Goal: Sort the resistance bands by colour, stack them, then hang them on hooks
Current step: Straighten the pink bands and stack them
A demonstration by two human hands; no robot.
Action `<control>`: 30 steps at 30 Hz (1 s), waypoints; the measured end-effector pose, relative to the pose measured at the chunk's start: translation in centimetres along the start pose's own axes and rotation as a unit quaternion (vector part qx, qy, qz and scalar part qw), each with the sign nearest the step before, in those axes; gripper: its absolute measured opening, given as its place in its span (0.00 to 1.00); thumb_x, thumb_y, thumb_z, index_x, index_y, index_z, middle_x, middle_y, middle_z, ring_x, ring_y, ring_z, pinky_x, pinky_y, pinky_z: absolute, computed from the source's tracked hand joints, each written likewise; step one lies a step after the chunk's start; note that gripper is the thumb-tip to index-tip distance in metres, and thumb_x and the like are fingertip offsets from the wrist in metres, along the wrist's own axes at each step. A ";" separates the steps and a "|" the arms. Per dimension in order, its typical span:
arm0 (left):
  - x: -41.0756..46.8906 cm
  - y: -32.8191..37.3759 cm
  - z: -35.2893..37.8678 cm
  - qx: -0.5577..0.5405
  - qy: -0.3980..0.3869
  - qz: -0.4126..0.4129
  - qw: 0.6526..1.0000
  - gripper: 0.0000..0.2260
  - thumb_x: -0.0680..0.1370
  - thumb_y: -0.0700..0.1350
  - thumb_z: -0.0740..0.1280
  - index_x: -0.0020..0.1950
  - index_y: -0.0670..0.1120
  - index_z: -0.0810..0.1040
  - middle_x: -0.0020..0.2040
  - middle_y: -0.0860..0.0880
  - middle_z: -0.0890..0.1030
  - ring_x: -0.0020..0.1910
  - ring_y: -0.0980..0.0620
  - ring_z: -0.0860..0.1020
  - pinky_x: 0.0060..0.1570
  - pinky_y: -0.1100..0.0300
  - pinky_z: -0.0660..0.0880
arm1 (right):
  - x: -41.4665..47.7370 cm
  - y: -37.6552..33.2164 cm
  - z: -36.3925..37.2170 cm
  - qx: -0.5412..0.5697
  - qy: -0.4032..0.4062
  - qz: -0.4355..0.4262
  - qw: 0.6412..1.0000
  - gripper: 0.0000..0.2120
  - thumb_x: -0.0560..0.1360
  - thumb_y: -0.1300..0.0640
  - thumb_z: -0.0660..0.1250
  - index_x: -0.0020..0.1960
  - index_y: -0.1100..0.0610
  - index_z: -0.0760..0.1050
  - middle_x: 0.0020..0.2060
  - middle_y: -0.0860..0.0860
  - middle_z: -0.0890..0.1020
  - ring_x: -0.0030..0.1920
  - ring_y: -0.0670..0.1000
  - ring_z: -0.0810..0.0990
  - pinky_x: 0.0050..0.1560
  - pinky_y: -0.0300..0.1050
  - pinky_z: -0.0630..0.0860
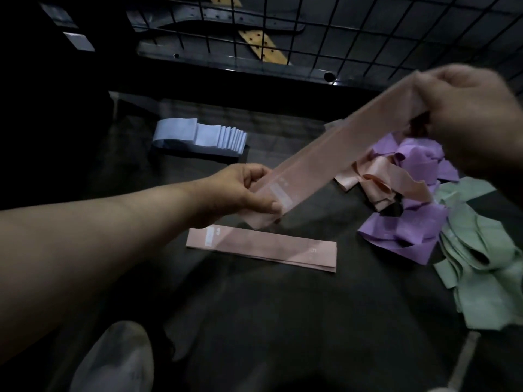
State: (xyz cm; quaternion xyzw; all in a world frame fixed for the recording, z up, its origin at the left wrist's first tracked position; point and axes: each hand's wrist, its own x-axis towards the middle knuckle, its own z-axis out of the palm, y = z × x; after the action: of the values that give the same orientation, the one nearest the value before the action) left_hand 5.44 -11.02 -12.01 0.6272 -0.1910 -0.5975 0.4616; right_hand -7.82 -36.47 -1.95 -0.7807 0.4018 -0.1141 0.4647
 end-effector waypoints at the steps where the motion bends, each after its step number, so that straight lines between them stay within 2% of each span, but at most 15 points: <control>1: -0.2 -0.2 -0.4 -0.027 0.003 -0.002 1.000 0.24 0.66 0.36 0.77 0.61 0.42 0.75 0.51 0.40 0.84 0.48 0.42 0.84 0.47 0.52 0.82 | 0.4 1.0 -0.1 0.005 0.013 0.032 0.999 0.10 0.83 0.52 0.59 0.55 0.55 0.76 0.43 0.54 0.81 0.32 0.46 0.81 0.29 0.36 0.79; 4: -0.7 -0.7 -1.3 -0.079 0.020 0.002 0.997 0.23 0.67 0.35 0.75 0.60 0.39 0.75 0.48 0.39 0.84 0.42 0.44 0.84 0.42 0.54 0.82 | 1.0 3.3 -0.1 0.033 0.050 0.095 0.994 0.08 0.83 0.55 0.61 0.57 0.56 0.75 0.38 0.54 0.77 0.33 0.49 0.78 0.29 0.36 0.79; 6: -0.9 -0.8 -1.6 -0.088 0.050 0.005 0.995 0.18 0.69 0.37 0.72 0.58 0.37 0.75 0.46 0.40 0.85 0.39 0.47 0.84 0.36 0.59 0.81 | 1.2 4.2 -0.2 0.047 0.064 0.117 0.990 0.07 0.83 0.56 0.61 0.58 0.56 0.75 0.38 0.55 0.76 0.33 0.50 0.77 0.27 0.36 0.79; 9: -1.0 -0.8 -1.8 -0.115 0.093 0.001 0.989 0.11 0.76 0.35 0.68 0.58 0.39 0.76 0.46 0.43 0.83 0.40 0.48 0.84 0.32 0.61 0.79 | 1.2 5.3 -0.2 0.049 0.062 0.133 0.988 0.08 0.83 0.56 0.62 0.58 0.57 0.76 0.38 0.56 0.77 0.28 0.48 0.79 0.25 0.35 0.78; 11: -1.2 -0.7 -2.0 -0.114 0.115 -0.003 0.987 0.09 0.78 0.34 0.66 0.57 0.40 0.76 0.46 0.43 0.81 0.40 0.48 0.84 0.32 0.61 0.79 | 0.9 6.0 0.0 0.059 0.044 0.142 0.987 0.10 0.82 0.56 0.62 0.59 0.59 0.76 0.38 0.56 0.78 0.30 0.49 0.80 0.27 0.34 0.78; 14: -1.4 -1.0 -2.0 -0.103 0.147 0.000 0.984 0.15 0.79 0.32 0.63 0.64 0.45 0.72 0.47 0.41 0.79 0.38 0.48 0.83 0.32 0.60 0.79 | 0.0 6.8 0.5 0.084 0.006 0.163 0.983 0.10 0.82 0.56 0.62 0.59 0.59 0.76 0.41 0.56 0.78 0.29 0.47 0.81 0.27 0.34 0.78; 17: -1.5 -1.8 -2.0 -0.056 0.175 0.011 0.983 0.27 0.78 0.28 0.61 0.71 0.53 0.66 0.45 0.39 0.77 0.37 0.47 0.83 0.32 0.59 0.79 | -0.8 7.0 1.1 0.114 -0.020 0.169 0.979 0.07 0.82 0.58 0.61 0.49 0.58 0.77 0.38 0.56 0.80 0.26 0.44 0.81 0.27 0.34 0.77; 20: -1.7 -2.4 -1.9 0.006 0.184 0.002 0.983 0.24 0.78 0.27 0.57 0.64 0.52 0.72 0.49 0.41 0.78 0.35 0.46 0.82 0.30 0.57 0.78 | -1.5 7.1 1.5 0.118 -0.046 0.167 0.978 0.09 0.82 0.58 0.61 0.45 0.56 0.76 0.29 0.49 0.83 0.27 0.44 0.81 0.28 0.34 0.78; 23: -1.9 -2.4 -1.7 0.021 0.200 -0.021 0.979 0.18 0.77 0.28 0.52 0.50 0.45 0.77 0.54 0.41 0.78 0.32 0.47 0.81 0.27 0.58 0.77 | -2.0 7.0 1.8 0.132 -0.061 0.155 0.977 0.04 0.77 0.55 0.66 0.47 0.56 0.77 0.31 0.49 0.84 0.29 0.45 0.82 0.30 0.35 0.79; 25: -1.9 -2.3 -1.7 0.015 0.231 -0.035 0.972 0.14 0.77 0.31 0.54 0.47 0.43 0.77 0.50 0.41 0.79 0.34 0.47 0.81 0.29 0.58 0.76 | -2.3 7.3 2.1 0.129 -0.078 0.143 0.978 0.06 0.73 0.54 0.68 0.47 0.56 0.77 0.35 0.51 0.83 0.31 0.45 0.82 0.32 0.37 0.81; 28: -1.9 -2.7 -2.1 0.044 0.281 0.007 0.959 0.01 0.80 0.41 0.65 0.49 0.44 0.75 0.43 0.44 0.79 0.35 0.48 0.81 0.31 0.57 0.76 | -3.0 7.9 2.3 0.116 -0.115 0.133 0.978 0.03 0.75 0.56 0.68 0.47 0.55 0.76 0.36 0.52 0.83 0.32 0.47 0.83 0.34 0.40 0.81; 30: -1.9 -3.3 -2.5 0.075 0.312 0.029 0.947 0.05 0.79 0.43 0.68 0.48 0.47 0.72 0.41 0.46 0.79 0.35 0.49 0.82 0.33 0.55 0.78 | -3.6 8.1 2.4 0.118 -0.130 0.133 0.975 0.09 0.69 0.53 0.71 0.47 0.54 0.75 0.37 0.52 0.84 0.33 0.47 0.84 0.32 0.40 0.81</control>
State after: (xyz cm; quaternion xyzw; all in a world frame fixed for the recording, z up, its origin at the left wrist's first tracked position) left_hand 6.33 -6.96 -13.93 0.8096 -0.0995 -0.3422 0.4664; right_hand -13.07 -34.26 -9.21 -0.6681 0.4216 0.0045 0.6131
